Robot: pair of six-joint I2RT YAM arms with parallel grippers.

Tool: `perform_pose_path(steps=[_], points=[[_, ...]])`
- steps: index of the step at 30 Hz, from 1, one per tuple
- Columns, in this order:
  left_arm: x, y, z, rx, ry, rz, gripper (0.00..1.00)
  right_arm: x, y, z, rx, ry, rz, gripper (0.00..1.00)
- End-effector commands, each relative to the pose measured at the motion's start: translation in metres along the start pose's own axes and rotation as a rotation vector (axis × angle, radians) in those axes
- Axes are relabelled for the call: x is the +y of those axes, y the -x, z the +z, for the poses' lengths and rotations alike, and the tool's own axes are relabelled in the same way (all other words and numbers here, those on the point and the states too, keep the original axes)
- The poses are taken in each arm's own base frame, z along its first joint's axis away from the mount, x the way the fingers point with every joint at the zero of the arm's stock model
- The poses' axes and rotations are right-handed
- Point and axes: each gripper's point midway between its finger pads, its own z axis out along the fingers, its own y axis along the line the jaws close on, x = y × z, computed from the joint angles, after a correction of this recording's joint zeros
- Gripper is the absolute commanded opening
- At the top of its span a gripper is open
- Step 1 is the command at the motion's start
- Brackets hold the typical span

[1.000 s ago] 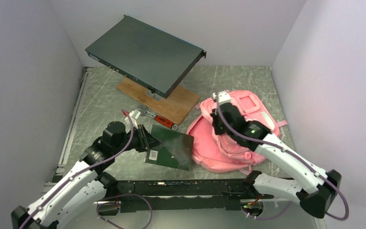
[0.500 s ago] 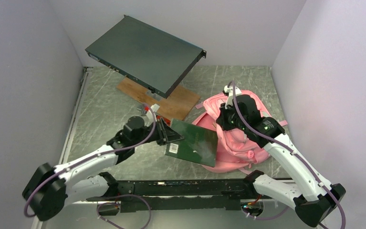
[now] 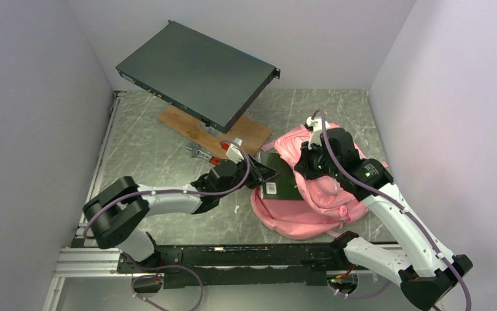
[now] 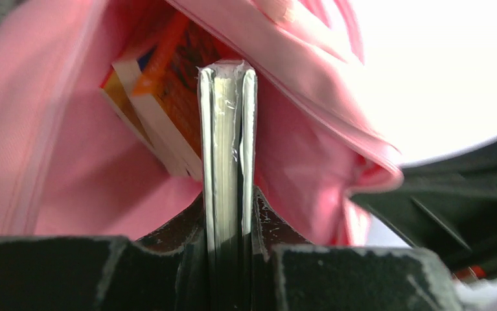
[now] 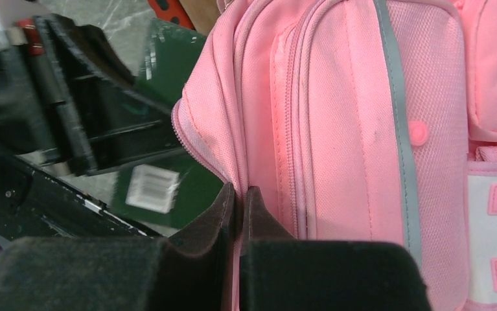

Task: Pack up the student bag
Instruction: Place the book in the student bag.

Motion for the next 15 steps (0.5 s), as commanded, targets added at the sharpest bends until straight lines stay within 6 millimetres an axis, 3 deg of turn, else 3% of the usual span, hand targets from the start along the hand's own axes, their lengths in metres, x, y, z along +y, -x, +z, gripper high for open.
perform_pose_path(steps=[1,3,10,13,15], points=[[-0.056,0.040,0.023,-0.258,-0.181,-0.151,0.00,0.037,0.056,-0.034,-0.190,0.162,0.035,0.00],[-0.041,0.034,0.042,-0.285,-0.132,-0.197,0.00,0.043,0.057,-0.036,-0.187,0.192,0.056,0.00],[-0.024,0.023,0.094,-0.412,-0.006,-0.250,0.00,0.052,0.059,-0.038,-0.174,0.237,0.062,0.00],[-0.012,0.017,0.104,-0.430,0.069,-0.219,0.01,0.050,0.060,-0.037,-0.176,0.229,0.059,0.00],[-0.004,0.008,0.104,-0.407,0.083,-0.214,0.15,0.051,0.059,-0.036,-0.169,0.234,0.060,0.00]])
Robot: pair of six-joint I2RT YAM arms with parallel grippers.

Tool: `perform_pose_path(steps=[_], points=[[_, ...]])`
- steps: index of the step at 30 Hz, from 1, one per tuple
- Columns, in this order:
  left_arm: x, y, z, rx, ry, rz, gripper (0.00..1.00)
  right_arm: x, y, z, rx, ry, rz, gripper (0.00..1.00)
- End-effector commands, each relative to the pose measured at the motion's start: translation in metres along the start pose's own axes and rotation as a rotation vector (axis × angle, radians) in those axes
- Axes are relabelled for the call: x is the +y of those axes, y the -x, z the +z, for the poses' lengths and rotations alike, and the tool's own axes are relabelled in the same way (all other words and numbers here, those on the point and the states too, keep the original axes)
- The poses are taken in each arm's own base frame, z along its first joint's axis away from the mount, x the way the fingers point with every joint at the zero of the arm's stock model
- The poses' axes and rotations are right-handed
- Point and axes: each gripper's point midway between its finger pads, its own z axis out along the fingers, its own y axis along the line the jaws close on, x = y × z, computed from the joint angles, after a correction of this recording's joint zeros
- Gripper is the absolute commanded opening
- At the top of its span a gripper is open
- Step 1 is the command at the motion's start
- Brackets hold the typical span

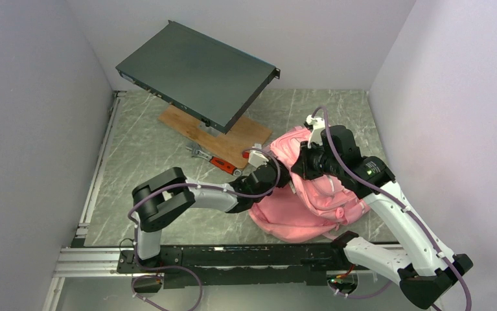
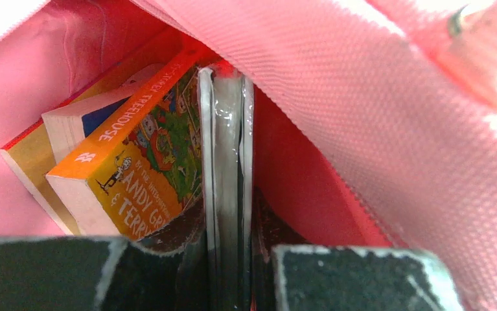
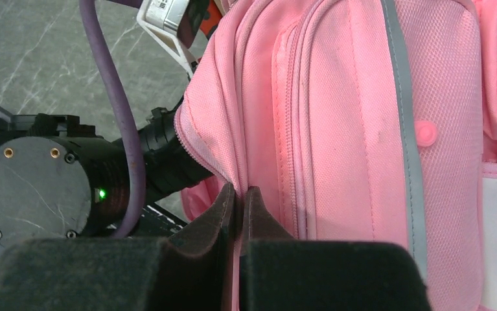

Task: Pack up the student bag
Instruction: Place the book in the student bag.

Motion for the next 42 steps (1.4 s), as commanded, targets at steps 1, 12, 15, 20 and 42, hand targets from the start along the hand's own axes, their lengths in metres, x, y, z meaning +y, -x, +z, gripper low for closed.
perform_pose_path(steps=[1,12,15,20,42], points=[[-0.016,0.012,0.004,-0.094,-0.028,-0.033,0.25,0.039,0.053,-0.026,-0.195,0.163,-0.006,0.00],[0.000,-0.008,-0.041,0.091,0.091,0.114,0.95,0.028,0.046,-0.021,-0.186,0.119,-0.017,0.00],[0.014,-0.008,-0.054,0.133,0.157,0.140,1.00,0.025,0.044,-0.020,-0.183,0.100,-0.017,0.00],[0.042,-0.019,-0.070,0.223,0.257,0.124,0.91,0.026,0.042,-0.020,-0.175,0.107,-0.011,0.00],[0.008,-0.026,-0.047,0.317,0.131,0.206,0.59,0.017,0.031,-0.004,-0.144,0.080,-0.011,0.00]])
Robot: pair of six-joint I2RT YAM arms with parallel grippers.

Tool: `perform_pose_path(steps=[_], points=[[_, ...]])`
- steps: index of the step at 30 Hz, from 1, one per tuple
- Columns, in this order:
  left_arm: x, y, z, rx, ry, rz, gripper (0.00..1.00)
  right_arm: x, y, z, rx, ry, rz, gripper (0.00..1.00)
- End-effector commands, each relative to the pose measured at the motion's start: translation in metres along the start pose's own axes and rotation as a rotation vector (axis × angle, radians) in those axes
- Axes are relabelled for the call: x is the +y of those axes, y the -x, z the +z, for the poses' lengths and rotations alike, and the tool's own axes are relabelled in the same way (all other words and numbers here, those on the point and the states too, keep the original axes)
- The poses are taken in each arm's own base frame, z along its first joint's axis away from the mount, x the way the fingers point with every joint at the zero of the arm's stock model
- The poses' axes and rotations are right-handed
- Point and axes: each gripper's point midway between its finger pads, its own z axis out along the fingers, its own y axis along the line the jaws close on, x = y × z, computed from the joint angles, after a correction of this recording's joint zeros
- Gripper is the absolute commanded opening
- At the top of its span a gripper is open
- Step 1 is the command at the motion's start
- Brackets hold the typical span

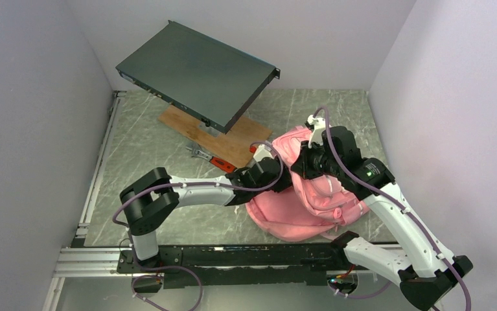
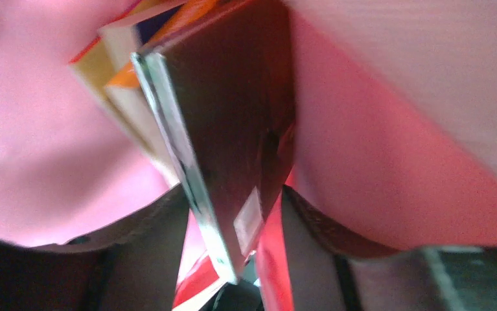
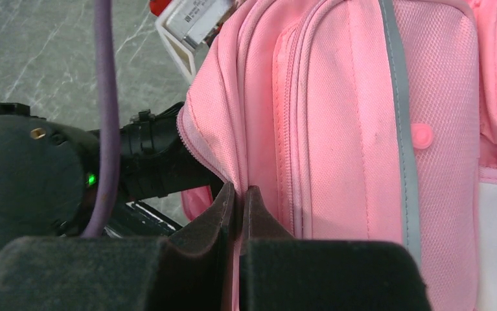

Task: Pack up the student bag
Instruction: Place the book in the student bag.

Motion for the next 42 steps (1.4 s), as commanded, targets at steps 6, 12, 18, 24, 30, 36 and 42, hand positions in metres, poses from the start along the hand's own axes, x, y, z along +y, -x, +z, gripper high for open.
perform_pose_path(steps=[6,12,18,24,30,36,42], points=[[-0.001,-0.008,-0.055,0.131,-0.054,0.268,0.82,0.017,0.022,0.004,-0.089,0.074,-0.014,0.00],[0.000,-0.006,-0.089,0.178,-0.081,0.467,0.87,0.010,0.001,0.017,-0.027,0.065,-0.004,0.00],[0.040,0.015,-0.135,0.098,-0.036,0.590,0.76,0.008,-0.016,0.011,0.004,0.078,-0.033,0.00],[0.093,0.034,-0.146,0.032,0.099,0.586,0.83,0.017,-0.038,0.008,0.073,0.148,-0.032,0.00],[0.105,0.031,-0.118,0.093,0.114,0.597,0.77,0.030,-0.087,0.015,0.234,0.259,0.072,0.02],[0.109,0.026,-0.105,0.140,0.086,0.613,0.34,0.031,-0.157,0.033,0.401,0.305,0.296,0.22],[0.111,0.025,-0.110,0.143,0.033,0.610,0.17,0.025,-0.151,0.030,0.390,0.240,0.306,0.45]])
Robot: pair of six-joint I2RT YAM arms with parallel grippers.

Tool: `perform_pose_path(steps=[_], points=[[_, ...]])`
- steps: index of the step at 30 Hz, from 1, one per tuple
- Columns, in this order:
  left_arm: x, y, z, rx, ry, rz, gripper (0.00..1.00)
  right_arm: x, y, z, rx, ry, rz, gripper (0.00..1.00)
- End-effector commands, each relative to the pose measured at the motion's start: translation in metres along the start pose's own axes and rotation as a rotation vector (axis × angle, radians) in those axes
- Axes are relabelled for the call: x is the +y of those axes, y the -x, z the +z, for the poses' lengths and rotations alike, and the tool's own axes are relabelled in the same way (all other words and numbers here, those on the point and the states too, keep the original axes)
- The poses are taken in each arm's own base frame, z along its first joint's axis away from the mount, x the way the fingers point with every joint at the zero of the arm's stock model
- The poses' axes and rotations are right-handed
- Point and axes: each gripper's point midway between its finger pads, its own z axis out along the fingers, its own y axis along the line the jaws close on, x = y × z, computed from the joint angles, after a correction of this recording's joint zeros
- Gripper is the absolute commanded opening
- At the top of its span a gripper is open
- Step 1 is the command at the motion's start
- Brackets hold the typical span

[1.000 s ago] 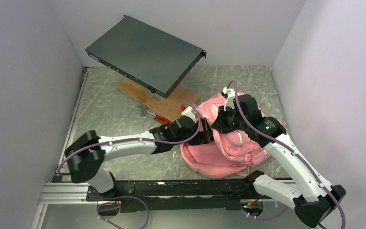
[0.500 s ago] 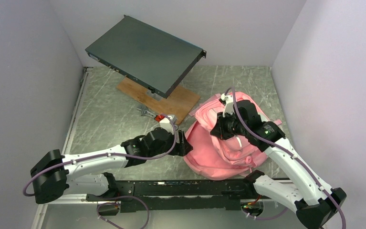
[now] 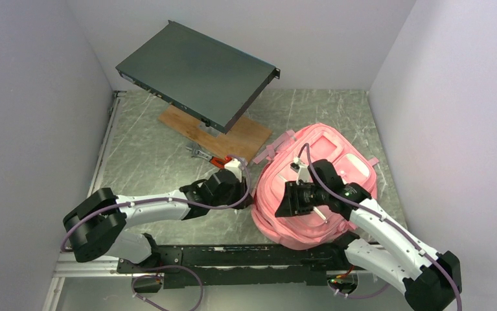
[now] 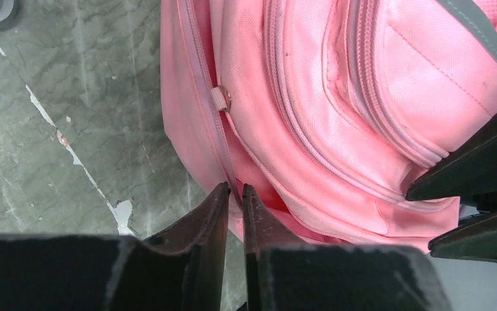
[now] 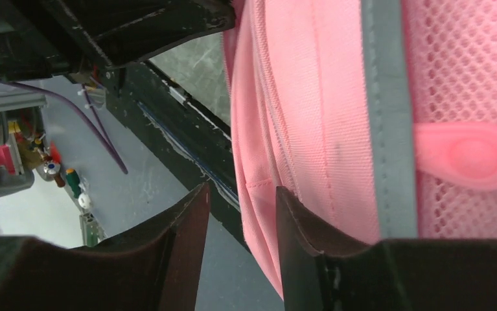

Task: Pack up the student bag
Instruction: Place the book in the student bag.

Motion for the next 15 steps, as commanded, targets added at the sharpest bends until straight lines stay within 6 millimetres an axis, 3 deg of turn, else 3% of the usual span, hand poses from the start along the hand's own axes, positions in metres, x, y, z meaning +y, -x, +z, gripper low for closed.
perform_pose_path(steps=[1,3,6,8,11,13,15], points=[[-0.014,0.015,-0.006,-0.053,-0.096,0.028,0.14,-0.001,0.004,-0.007,0.006,-0.056,0.054,0.50],[-0.013,0.018,-0.010,-0.063,-0.098,0.033,0.05,-0.003,0.016,-0.012,-0.008,-0.112,0.038,0.58],[-0.011,0.024,-0.019,-0.087,-0.116,0.031,0.09,-0.015,0.052,-0.030,-0.160,-0.276,0.074,0.73],[-0.010,0.026,-0.025,-0.098,-0.138,0.019,0.24,-0.031,0.076,-0.049,-0.303,-0.419,0.149,0.83],[-0.011,0.030,-0.029,-0.108,-0.170,0.005,0.56,-0.048,0.104,-0.079,-0.498,-0.553,0.247,0.89],[-0.017,0.034,-0.029,-0.098,-0.199,0.014,0.70,-0.050,0.116,-0.097,-0.578,-0.581,0.259,0.90],[-0.024,0.039,-0.027,-0.085,-0.213,0.034,0.76,-0.060,0.122,-0.121,-0.642,-0.667,0.285,0.92]])
